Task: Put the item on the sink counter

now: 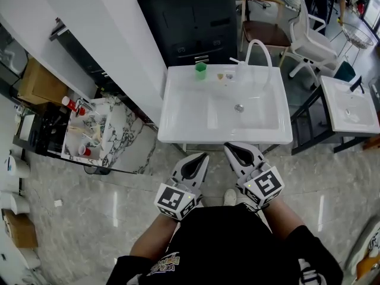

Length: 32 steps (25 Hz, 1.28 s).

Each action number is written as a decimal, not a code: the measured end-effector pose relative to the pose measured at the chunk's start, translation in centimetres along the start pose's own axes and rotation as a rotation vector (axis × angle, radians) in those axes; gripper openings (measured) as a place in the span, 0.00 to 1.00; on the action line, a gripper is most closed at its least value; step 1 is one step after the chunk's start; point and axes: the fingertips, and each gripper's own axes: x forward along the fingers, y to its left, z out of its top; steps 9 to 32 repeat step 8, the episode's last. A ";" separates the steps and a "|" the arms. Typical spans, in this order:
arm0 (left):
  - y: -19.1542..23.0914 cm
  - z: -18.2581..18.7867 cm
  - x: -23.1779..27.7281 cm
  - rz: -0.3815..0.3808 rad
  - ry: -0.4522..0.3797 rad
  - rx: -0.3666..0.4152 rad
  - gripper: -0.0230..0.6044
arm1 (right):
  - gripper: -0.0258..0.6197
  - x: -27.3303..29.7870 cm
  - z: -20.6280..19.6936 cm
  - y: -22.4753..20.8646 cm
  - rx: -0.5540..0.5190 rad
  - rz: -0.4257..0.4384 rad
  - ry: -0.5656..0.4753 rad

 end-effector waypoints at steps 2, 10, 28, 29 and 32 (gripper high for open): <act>0.1 0.1 0.0 -0.002 0.000 -0.002 0.06 | 0.12 0.1 0.1 0.1 -0.001 -0.001 0.003; 0.4 0.3 0.4 -0.005 0.004 -0.005 0.06 | 0.12 0.5 0.4 -0.3 0.002 -0.003 0.004; 0.4 0.3 0.4 -0.005 0.004 -0.005 0.06 | 0.12 0.5 0.4 -0.3 0.002 -0.003 0.004; 0.4 0.3 0.4 -0.005 0.004 -0.005 0.06 | 0.12 0.5 0.4 -0.3 0.002 -0.003 0.004; 0.4 0.3 0.4 -0.005 0.004 -0.005 0.06 | 0.12 0.5 0.4 -0.3 0.002 -0.003 0.004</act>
